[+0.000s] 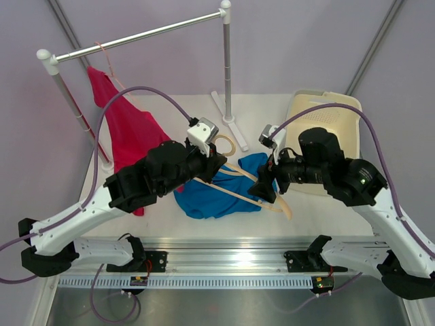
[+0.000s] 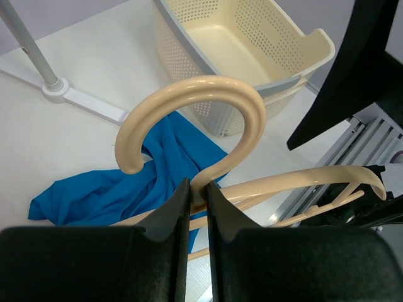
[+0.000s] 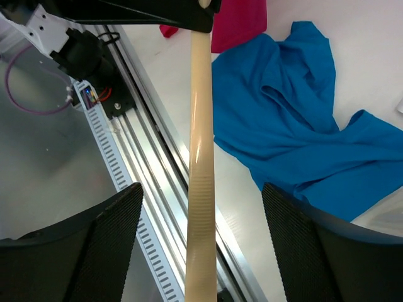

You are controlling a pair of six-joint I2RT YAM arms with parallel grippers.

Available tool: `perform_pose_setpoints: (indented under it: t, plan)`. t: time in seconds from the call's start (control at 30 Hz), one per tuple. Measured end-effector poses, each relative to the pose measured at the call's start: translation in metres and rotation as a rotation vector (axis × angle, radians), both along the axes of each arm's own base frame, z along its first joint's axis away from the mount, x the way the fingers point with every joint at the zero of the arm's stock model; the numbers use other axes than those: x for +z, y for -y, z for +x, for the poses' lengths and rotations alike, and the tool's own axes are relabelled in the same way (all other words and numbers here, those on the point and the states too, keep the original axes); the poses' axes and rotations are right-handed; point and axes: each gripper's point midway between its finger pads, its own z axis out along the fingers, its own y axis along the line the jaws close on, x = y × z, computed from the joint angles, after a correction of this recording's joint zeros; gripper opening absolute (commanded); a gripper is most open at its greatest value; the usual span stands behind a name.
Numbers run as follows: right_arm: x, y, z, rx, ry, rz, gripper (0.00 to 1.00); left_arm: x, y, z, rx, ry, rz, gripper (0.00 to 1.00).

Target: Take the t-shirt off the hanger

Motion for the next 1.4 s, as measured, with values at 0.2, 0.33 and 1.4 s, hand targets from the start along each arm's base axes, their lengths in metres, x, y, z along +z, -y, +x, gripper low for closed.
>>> perform_pose_setpoints:
  t: [0.2,0.33,1.4]
  plan:
    - [-0.027,-0.007,0.004,0.009,-0.011,-0.048,0.44,-0.002,0.0,0.001,0.006,0.0,0.007,0.0]
    - [-0.028,-0.007,0.002,0.018,0.005,-0.027,0.0,0.0,0.0,0.002,0.008,0.008,0.007,0.0]
    - [0.021,-0.023,0.093,-0.281,0.17,-0.043,0.0,0.03,-0.076,-0.036,0.017,0.076,-0.209,0.99]
